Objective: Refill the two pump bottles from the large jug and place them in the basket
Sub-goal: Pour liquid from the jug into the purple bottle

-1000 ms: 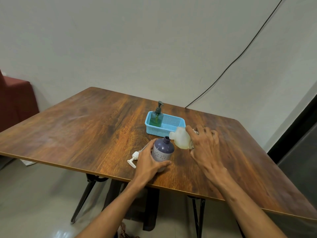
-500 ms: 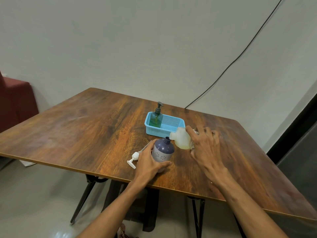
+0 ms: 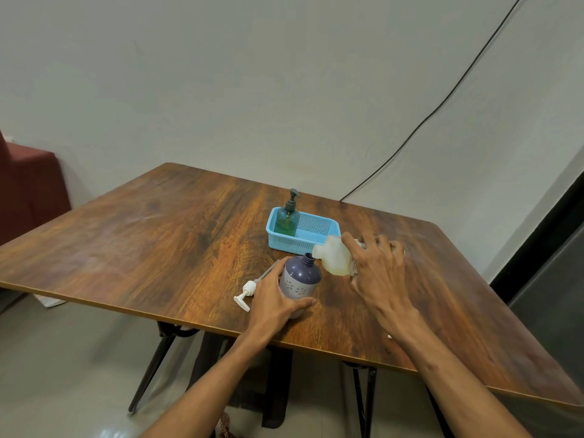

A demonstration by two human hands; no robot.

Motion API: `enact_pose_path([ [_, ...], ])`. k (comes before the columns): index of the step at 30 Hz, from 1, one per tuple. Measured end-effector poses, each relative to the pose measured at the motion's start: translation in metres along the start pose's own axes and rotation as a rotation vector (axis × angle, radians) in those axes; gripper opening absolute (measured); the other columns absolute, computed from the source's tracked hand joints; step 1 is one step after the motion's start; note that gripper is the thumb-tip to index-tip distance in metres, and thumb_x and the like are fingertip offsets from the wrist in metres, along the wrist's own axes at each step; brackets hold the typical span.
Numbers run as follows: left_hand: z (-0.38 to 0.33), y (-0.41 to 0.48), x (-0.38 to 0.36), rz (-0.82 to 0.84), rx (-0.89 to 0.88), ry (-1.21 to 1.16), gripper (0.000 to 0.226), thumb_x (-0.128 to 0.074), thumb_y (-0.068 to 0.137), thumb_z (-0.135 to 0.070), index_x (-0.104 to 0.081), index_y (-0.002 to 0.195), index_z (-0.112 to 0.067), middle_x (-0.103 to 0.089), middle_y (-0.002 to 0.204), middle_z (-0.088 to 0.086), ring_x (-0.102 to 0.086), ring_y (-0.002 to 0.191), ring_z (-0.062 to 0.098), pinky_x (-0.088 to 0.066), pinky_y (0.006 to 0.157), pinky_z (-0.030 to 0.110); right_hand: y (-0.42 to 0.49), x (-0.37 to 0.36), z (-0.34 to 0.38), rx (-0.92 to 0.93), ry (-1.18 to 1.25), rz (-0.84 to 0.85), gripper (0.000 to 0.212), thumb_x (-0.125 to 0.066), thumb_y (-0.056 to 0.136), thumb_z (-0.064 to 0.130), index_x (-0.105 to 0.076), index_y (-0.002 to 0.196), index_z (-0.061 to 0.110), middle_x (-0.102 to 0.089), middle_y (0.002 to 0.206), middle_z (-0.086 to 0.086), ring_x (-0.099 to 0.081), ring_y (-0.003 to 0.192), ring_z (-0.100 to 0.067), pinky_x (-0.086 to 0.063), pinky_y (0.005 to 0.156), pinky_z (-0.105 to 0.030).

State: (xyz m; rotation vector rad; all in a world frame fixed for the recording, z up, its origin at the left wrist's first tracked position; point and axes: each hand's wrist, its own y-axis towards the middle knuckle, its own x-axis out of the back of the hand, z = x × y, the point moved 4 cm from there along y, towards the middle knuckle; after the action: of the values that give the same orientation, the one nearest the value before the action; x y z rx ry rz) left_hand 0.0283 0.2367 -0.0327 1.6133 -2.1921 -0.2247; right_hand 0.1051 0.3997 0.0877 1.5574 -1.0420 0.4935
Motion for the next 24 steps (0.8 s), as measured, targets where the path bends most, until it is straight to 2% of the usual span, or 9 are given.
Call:
enact_pose_path([
  [10,-0.0050,-0.0006,0.0009,0.000,-0.024,-0.002,0.087,-0.092,0.056,-0.046,-0.051,0.132,-0.033,-0.062,0.121,-0.018,-0.059,0.111,-0.003,-0.051,0.095,0.021,0.0002,-0.0007,-0.0011,0.001,-0.012,0.010,0.091,-0.092,0.044,0.017,-0.047,0.123,0.024,-0.061,0.108,-0.012,-0.059,0.089,-0.035,-0.047,0.074,-0.047],
  [15,-0.0072,-0.0010,0.0011,0.003,-0.024,-0.008,0.085,-0.093,0.057,-0.042,-0.050,0.129,-0.038,-0.062,0.120,-0.018,-0.058,0.110,-0.006,-0.046,0.089,0.011,0.0003,-0.0006,-0.0013,0.003,-0.020,0.013,0.091,-0.093,0.043,0.019,-0.050,0.123,0.023,-0.062,0.108,-0.014,-0.060,0.089,-0.036,-0.048,0.074,-0.048],
  [19,-0.0059,-0.0006,0.0007,0.003,-0.024,-0.005,0.086,-0.093,0.057,-0.043,-0.050,0.131,-0.034,-0.062,0.121,-0.018,-0.058,0.111,-0.005,-0.047,0.091,0.013,0.0005,-0.0006,-0.0015,0.005,-0.026,0.013,0.090,-0.092,0.043,0.020,-0.050,0.122,0.023,-0.061,0.109,-0.014,-0.060,0.089,-0.036,-0.047,0.074,-0.048],
  [24,-0.0069,-0.0012,0.0010,-0.001,-0.027,0.003,0.084,-0.093,0.057,-0.041,-0.048,0.127,-0.042,-0.062,0.119,-0.019,-0.058,0.110,-0.006,-0.048,0.091,0.014,0.0002,-0.0002,-0.0012,0.007,-0.030,0.012,0.091,-0.092,0.044,0.020,-0.048,0.123,0.024,-0.061,0.109,-0.013,-0.060,0.090,-0.036,-0.047,0.075,-0.048],
])
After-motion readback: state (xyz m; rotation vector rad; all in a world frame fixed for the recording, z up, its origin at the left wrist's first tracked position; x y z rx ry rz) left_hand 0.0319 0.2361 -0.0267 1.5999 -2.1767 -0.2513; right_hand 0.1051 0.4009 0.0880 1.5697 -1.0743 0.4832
